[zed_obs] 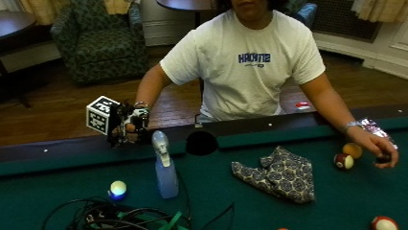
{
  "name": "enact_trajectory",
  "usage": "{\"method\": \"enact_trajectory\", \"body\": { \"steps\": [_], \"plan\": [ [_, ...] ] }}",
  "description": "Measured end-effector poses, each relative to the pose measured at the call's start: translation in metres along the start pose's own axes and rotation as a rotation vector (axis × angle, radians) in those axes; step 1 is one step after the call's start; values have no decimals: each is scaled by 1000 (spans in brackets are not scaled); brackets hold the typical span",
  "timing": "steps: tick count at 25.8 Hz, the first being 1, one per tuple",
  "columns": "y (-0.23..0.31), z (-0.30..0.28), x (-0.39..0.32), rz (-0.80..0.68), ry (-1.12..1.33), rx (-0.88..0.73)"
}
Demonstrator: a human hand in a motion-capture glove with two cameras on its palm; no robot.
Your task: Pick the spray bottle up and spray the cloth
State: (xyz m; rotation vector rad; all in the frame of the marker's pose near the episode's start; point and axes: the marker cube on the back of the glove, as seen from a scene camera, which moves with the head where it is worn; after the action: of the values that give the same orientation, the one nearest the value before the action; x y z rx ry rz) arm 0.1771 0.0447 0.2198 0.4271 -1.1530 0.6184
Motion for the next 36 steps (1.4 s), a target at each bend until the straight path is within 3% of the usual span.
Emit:
{"method": "enact_trajectory", "body": {
  "steps": [23, 36],
  "plan": [
    [-27, 67, 2, 45, -23, -252],
    [-55, 105, 0, 38, -21, -265]
  ]
}}
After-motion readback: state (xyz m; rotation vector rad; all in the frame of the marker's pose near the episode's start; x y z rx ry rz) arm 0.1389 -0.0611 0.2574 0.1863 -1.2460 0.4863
